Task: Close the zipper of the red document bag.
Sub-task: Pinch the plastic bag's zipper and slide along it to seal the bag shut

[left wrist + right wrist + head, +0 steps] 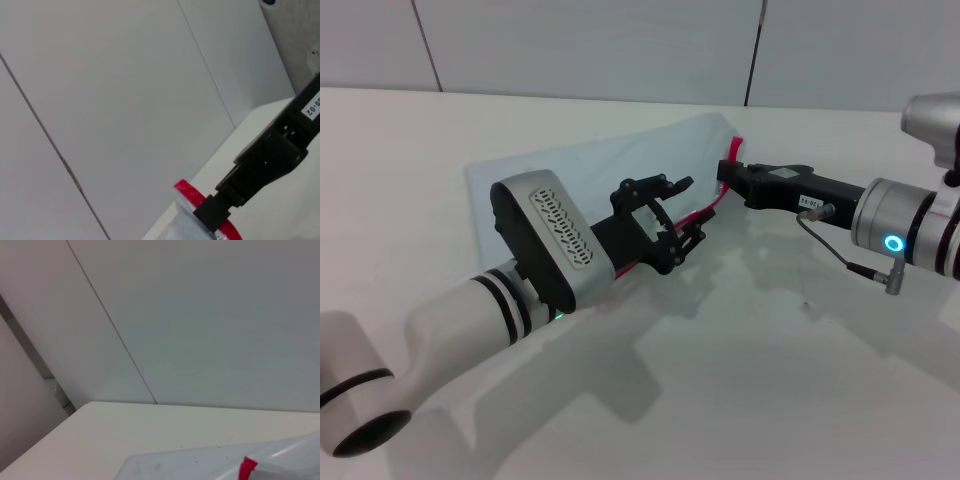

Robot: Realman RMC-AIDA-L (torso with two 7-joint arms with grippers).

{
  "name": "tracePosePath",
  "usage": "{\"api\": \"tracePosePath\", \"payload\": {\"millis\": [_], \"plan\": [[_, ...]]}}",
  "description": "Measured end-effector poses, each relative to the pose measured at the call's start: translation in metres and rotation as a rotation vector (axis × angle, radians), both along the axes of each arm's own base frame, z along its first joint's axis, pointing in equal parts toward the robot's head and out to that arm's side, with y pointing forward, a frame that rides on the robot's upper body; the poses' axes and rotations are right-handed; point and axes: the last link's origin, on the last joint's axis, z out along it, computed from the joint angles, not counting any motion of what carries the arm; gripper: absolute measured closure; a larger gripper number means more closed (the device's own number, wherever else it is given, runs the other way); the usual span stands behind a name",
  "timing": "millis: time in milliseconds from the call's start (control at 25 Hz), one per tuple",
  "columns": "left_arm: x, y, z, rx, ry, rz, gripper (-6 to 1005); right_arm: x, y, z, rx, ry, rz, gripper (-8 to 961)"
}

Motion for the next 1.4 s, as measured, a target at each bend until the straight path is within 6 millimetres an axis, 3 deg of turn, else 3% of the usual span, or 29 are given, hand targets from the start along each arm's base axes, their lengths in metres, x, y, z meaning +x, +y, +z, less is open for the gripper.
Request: {"api": "tracePosePath", "payload": {"millis": [640,1400], "plan": [[-0.0049,-0.0015,-0.0083,0.036,0.189,-0.089,571,0.0017,-0.0003,0.0004,0.003,-0.004,-0.001,939],[-0.0019,0.0003,-0.0067,0.067,0.218,-0.133,576,-0.0009,-0.0007,-0.0008,-0.004,-0.003,0.009,939]]}}
